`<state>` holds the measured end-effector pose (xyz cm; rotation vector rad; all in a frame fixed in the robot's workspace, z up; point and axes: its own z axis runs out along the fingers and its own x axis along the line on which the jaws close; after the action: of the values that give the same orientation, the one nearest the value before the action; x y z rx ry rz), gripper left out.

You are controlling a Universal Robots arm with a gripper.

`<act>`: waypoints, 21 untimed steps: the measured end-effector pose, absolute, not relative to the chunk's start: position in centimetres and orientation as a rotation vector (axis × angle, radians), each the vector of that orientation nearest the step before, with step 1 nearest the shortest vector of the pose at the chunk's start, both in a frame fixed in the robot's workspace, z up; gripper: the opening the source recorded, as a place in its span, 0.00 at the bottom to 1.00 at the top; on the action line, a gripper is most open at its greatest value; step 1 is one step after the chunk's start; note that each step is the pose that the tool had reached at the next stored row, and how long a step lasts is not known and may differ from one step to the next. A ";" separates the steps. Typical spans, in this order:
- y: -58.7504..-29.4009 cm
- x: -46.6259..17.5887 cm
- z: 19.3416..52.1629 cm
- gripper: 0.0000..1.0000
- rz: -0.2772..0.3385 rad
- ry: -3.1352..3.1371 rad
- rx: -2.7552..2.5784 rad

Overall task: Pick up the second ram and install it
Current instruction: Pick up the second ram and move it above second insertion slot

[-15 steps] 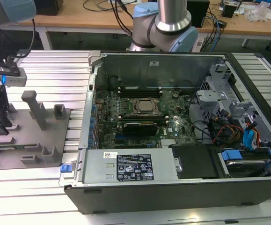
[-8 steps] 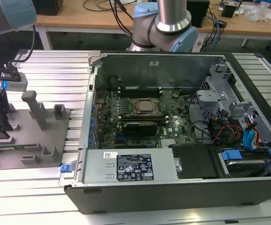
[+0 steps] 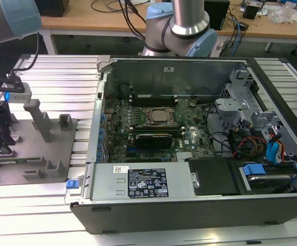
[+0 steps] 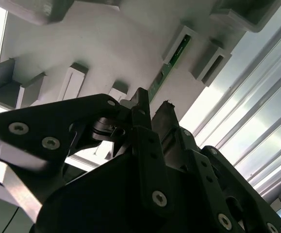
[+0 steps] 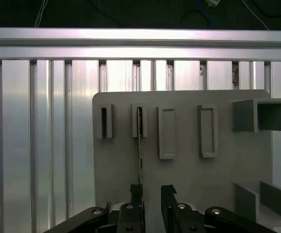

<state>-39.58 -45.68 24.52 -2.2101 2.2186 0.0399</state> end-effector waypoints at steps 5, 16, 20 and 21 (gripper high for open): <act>-46.0 -39.6 23.7 0.30 0.040 2.218 -2.210; -46.3 -40.1 20.9 0.30 0.040 2.207 -2.222; -46.3 -40.2 20.1 0.30 0.040 2.205 -2.224; -46.3 -40.2 20.0 0.30 0.040 2.205 -2.224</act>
<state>-40.21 -46.34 19.96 -2.2243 2.2046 0.0400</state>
